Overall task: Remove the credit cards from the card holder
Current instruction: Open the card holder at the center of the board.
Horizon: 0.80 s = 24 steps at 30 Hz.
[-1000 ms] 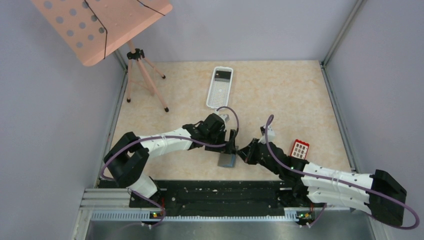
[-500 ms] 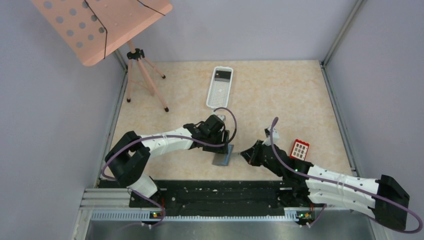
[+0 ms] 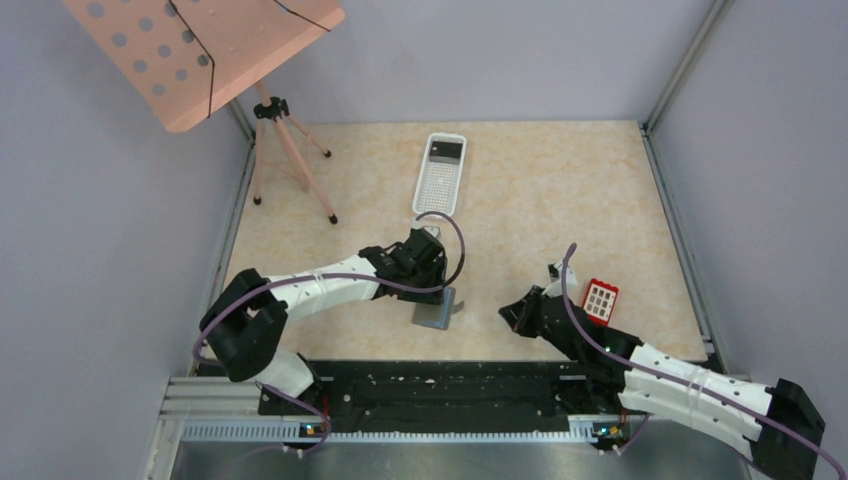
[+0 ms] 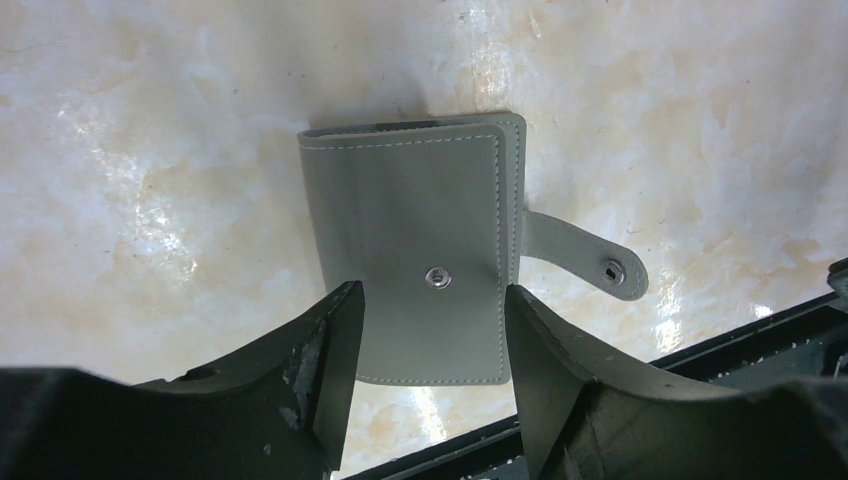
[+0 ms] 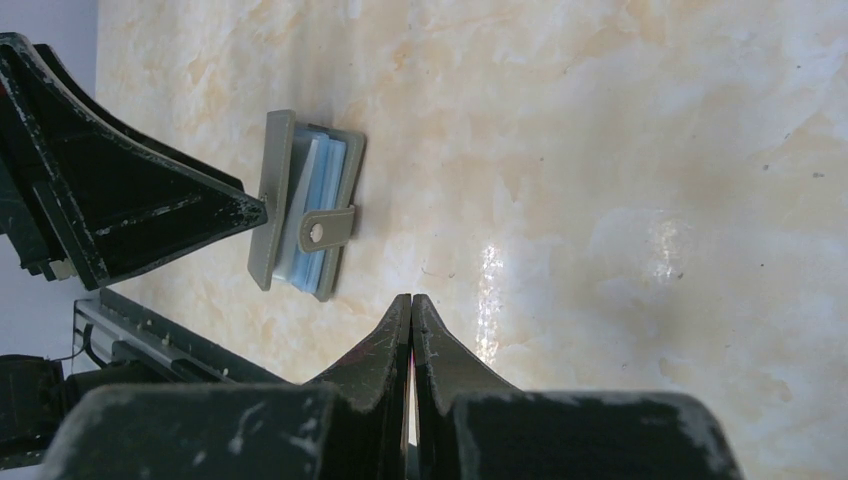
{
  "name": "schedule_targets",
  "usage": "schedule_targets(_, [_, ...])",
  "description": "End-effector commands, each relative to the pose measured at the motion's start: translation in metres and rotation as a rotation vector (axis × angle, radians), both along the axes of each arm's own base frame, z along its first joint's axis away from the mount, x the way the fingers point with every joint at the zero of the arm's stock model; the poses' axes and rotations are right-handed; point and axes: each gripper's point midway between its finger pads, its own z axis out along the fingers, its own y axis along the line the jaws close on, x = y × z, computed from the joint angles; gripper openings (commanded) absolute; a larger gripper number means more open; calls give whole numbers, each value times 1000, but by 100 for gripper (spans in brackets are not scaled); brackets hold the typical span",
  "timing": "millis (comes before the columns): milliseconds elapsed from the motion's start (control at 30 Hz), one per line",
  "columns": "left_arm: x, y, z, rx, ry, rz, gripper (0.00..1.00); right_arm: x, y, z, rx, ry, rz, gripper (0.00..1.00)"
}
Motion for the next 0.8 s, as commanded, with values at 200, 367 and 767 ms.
schedule_targets(200, [4, -4, 15, -22, -28, -13, 68, 7, 17, 10, 33, 2, 33, 28])
schedule_targets(367, [13, 12, 23, 10, -71, 51, 73, 17, 43, 18, 68, 4, 43, 50])
schedule_targets(767, [20, 43, 23, -143, 4, 164, 72, 36, 102, 27, 4, 14, 41, 60])
